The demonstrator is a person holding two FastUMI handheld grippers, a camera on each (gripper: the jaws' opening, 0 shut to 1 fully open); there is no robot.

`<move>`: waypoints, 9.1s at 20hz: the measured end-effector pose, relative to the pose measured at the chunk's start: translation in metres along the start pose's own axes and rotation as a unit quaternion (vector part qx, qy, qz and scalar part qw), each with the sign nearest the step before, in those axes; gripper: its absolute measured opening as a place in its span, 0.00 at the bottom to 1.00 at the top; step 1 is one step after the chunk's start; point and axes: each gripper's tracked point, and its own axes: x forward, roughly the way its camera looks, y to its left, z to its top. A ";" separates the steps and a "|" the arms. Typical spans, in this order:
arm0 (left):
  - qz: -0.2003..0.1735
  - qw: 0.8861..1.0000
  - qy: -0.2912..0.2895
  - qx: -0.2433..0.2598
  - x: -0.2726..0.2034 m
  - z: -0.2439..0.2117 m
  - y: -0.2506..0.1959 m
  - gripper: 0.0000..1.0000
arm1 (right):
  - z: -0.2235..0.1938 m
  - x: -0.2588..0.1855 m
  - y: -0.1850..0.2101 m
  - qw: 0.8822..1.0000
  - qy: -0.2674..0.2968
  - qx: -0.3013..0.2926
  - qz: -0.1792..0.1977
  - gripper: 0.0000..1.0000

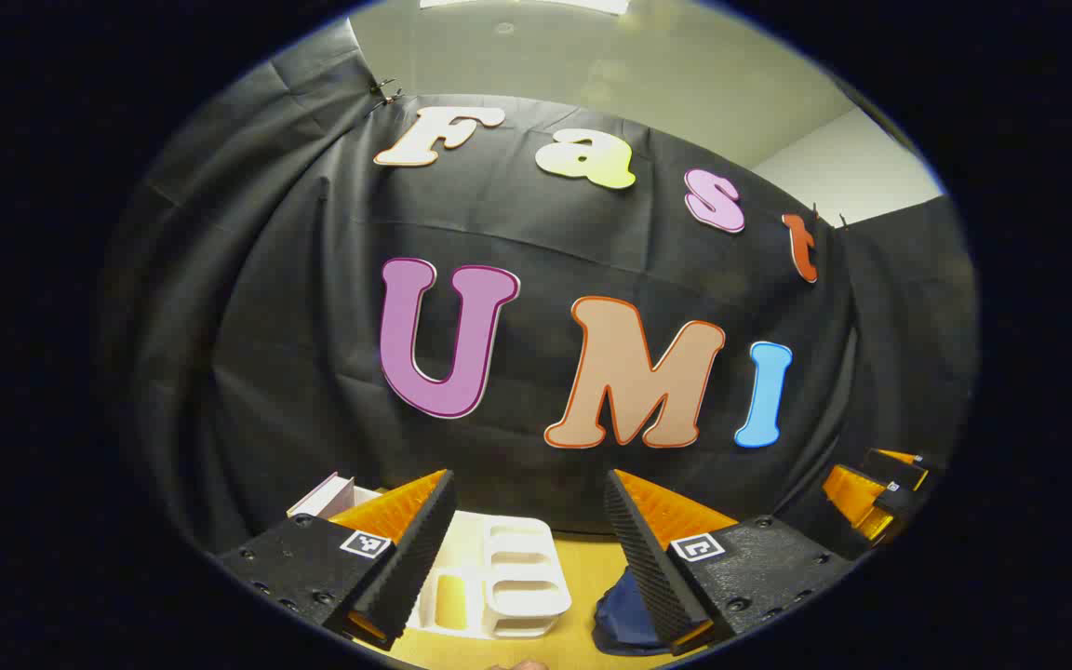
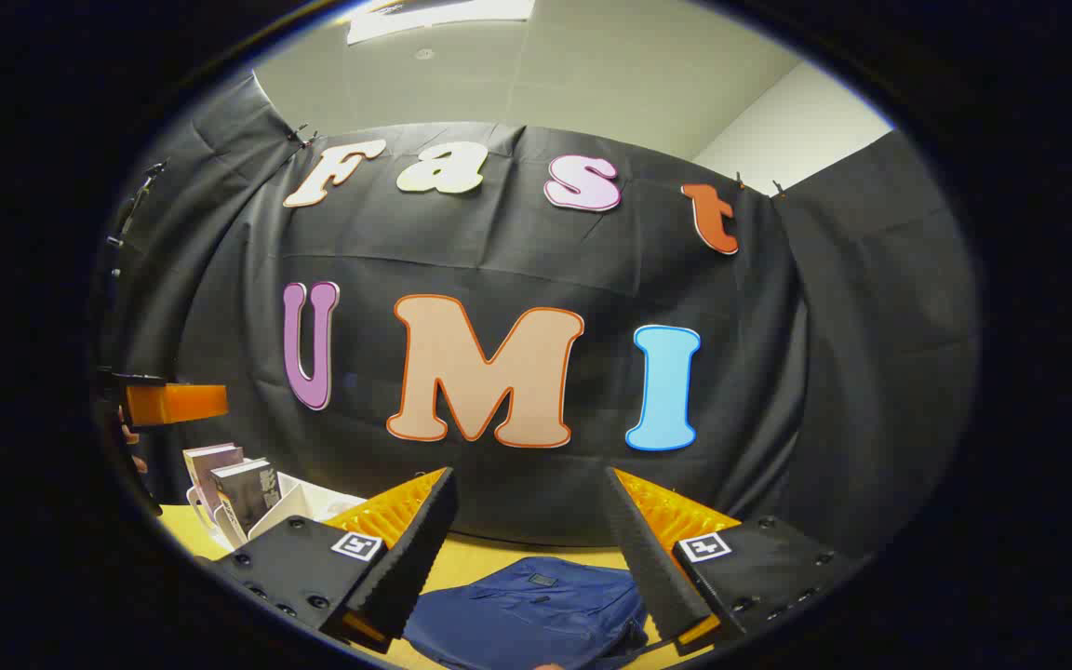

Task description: Open the schoolbag, grab two books from the bookshelf and put them into the schoolbag.

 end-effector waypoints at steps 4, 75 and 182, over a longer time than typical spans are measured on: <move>0.008 1.000 -0.009 0.005 -0.003 0.005 -0.001 0.89 | -0.007 0.006 0.007 1.000 0.006 0.006 0.015 0.99; 0.146 0.983 0.021 0.111 -0.021 -0.027 0.088 0.89 | -0.325 -0.026 0.068 0.840 0.222 -0.436 0.234 0.03; -0.007 0.844 0.428 -0.323 -0.093 -0.215 -0.036 0.34 | -0.252 0.033 0.030 0.868 0.290 -0.322 0.242 0.03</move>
